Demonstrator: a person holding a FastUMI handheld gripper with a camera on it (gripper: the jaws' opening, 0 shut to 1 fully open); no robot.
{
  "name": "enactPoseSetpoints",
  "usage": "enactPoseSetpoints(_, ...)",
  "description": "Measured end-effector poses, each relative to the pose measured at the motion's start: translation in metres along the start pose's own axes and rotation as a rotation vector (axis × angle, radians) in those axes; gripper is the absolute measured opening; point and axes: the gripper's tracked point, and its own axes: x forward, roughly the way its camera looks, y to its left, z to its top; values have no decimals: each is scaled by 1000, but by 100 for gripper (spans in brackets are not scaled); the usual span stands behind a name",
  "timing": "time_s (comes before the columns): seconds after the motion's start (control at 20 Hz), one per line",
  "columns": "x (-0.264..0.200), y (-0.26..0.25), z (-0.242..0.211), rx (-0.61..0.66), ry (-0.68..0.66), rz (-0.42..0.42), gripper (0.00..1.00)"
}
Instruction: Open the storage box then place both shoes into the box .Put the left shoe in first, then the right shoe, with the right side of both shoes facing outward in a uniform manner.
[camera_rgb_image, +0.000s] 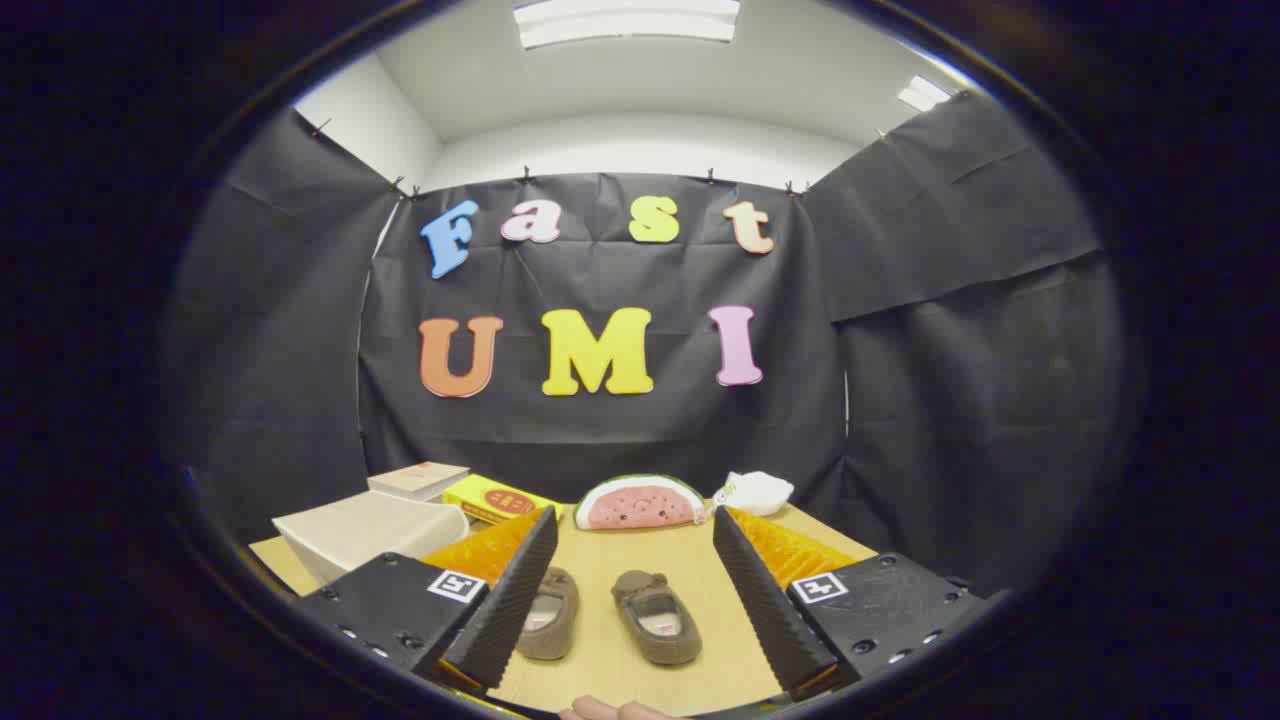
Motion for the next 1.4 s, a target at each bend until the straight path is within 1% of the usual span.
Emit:
enactPoseSetpoints(0.1, 3, 5, -4, 11, 11, 7, 95)
enactPoseSetpoints(0.3, 8, -4, -8, 105, 21, -12, 95)
enactPoseSetpoints(0.4, 11, -17, -3, 127, -4, -47, 95)
enactPoseSetpoints(0.5, 15, -16, -7, 115, -4, -50, 95)
enactPoseSetpoints(0.6, 17, -8, -17, 82, 23, -22, 96)
enactPoseSetpoints(0.75, 24, -2, -22, 37, 47, 4, 96)
enactPoseSetpoints(0.8, 25, -2, -20, 32, 37, 9, 96)
enactPoseSetpoints(0.95, 33, -6, -26, 30, 32, 1, 96)
enactPoseSetpoints(1.15, 53, 8, -51, 50, 74, 42, 96)
enactPoseSetpoints(1.3, 76, 32, -74, 64, 147, 122, 96)
enactPoseSetpoints(1.4, 92, 58, -87, 89, 198, 209, 95)
